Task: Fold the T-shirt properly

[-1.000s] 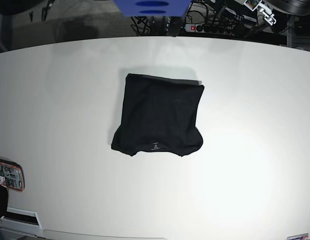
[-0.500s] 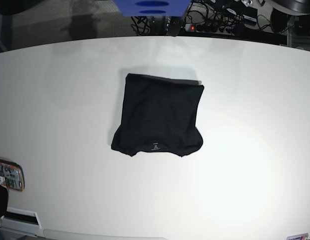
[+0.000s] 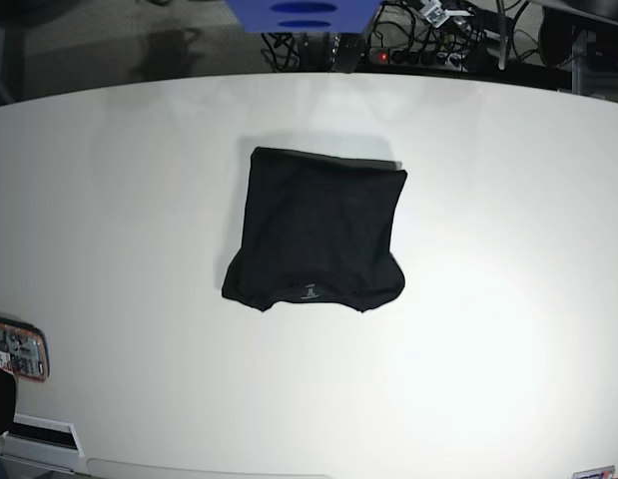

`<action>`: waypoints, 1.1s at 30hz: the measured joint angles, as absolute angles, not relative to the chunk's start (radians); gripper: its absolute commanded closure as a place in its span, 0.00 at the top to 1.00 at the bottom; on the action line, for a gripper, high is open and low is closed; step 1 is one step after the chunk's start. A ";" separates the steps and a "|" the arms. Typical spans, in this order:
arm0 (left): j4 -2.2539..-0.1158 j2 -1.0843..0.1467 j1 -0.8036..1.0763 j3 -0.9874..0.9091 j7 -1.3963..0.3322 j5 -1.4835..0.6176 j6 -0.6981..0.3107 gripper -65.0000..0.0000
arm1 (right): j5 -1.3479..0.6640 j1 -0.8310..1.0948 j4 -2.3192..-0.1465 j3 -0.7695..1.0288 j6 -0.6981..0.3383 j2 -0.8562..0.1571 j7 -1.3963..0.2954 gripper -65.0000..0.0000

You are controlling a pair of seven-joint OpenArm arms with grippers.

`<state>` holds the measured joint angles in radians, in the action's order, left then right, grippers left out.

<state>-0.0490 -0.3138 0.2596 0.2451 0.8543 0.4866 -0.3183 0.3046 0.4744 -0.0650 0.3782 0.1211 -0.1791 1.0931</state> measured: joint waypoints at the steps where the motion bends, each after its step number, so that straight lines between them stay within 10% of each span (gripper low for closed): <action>1: -0.073 -0.318 0.272 0.247 0.796 0.483 -0.318 1.00 | 0.308 0.459 -0.072 0.378 0.118 -0.174 1.085 0.35; 18: -0.145 -0.220 0.222 0.243 0.126 0.473 -0.318 1.00 | 0.287 0.229 -0.079 0.379 0.121 -0.194 0.528 0.35; 27: -0.154 -0.177 0.168 0.237 0.038 0.468 -0.310 1.00 | 0.289 0.273 -0.062 0.379 0.113 -0.137 0.118 0.35; 33: -0.148 -0.144 0.163 0.239 0.025 0.471 -0.317 1.00 | 0.289 0.204 -0.091 0.379 0.121 -0.131 0.162 0.35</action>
